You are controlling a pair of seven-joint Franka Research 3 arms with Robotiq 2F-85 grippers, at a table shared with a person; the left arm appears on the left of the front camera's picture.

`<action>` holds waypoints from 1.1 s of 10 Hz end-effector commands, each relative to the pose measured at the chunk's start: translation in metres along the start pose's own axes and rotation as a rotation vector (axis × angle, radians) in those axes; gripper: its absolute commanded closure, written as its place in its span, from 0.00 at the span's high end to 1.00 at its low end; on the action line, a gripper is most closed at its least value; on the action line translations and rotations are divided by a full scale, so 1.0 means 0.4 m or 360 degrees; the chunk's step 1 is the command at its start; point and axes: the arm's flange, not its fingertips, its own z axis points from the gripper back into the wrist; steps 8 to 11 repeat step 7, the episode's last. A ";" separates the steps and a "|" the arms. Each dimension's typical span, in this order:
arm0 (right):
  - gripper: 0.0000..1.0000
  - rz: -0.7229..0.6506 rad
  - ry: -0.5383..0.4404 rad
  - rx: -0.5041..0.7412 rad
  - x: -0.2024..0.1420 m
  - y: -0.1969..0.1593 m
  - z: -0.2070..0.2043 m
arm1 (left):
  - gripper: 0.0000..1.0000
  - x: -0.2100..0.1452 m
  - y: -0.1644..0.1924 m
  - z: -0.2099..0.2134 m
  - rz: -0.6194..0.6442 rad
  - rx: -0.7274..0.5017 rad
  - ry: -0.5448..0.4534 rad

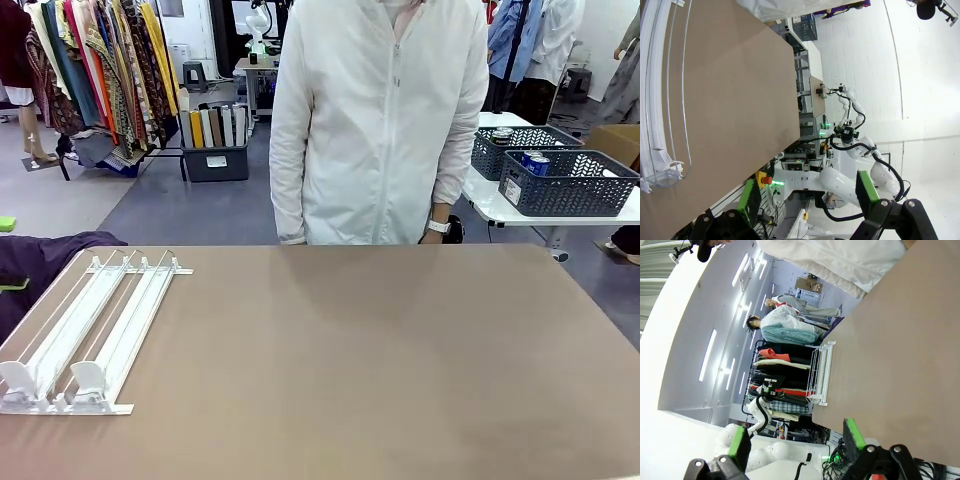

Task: Retrieve and store the cans from the dispenser.
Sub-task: Pick up one can from the Automatic Can Dispenser and place it in the middle of the table.

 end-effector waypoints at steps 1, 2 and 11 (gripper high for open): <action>1.00 0.0040 -0.0025 0.0027 0.007 0.006 -0.007 | 1.00 -0.008 -0.002 -0.006 -0.0002 -0.0034 -0.0014; 1.00 0.0040 -0.0025 0.0027 0.007 0.006 -0.007 | 1.00 -0.008 -0.002 -0.006 -0.0002 -0.0034 -0.0014; 1.00 0.0040 -0.0025 0.0027 0.007 0.006 -0.007 | 1.00 -0.008 -0.002 -0.006 -0.0002 -0.0034 -0.0014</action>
